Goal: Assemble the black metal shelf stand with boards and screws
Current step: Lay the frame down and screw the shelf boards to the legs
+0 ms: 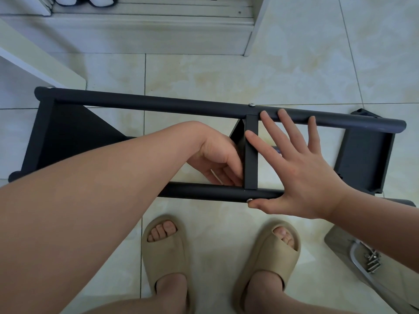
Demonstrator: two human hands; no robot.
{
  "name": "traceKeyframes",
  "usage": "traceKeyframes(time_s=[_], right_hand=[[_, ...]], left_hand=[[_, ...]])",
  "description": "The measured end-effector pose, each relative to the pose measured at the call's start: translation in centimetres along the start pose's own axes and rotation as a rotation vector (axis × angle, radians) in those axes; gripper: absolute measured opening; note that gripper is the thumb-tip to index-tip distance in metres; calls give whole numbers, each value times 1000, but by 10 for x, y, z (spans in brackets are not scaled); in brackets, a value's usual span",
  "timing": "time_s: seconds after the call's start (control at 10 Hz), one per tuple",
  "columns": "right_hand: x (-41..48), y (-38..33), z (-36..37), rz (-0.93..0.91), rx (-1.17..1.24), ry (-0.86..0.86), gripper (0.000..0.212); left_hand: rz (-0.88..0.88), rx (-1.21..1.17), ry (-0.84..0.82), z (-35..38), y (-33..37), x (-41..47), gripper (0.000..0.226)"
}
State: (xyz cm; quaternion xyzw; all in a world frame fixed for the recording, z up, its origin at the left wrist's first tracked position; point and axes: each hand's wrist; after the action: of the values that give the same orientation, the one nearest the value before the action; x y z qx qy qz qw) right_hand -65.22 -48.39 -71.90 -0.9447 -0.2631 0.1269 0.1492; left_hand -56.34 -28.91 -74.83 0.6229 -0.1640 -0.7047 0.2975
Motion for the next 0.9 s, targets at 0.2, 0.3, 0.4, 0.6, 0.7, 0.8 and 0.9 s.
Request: traceKeyframes(time_s=[0.2,0.3,0.4,0.6,0.7,0.8,0.9], right_hand=[[-1,0,0,0,0,6,113],[0,0,0,-2,4,8,114],[0,0,0,-1,1,5,114],[-1,0,0,1,2,3,114],[-1,0,0,1,1,4,113],[0,0,0,2,0,3,113],[-1,1,0,3,1,3,114]], left_hand=[[-21,42,57,2,0,5,15],[-13,1,63,2,0,5,17],[0,-54,58,2,0,4,19],[46,-130,69,5,0,5,25],[61,-143,67,6,-2,6,27],[57,-123,37,3,-1,3,22],[-2,28,45,-1,-1,0,19]])
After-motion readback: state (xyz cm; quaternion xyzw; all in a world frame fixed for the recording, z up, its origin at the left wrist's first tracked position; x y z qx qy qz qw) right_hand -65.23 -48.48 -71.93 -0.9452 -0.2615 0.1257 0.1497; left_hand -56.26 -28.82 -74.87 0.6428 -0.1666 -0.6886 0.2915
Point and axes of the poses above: each hand's wrist, its own x-axis towards the middle knuckle, its own z-axis out of the palm, y = z × x, and after that the axes turned 14 degrees about x, right-handed
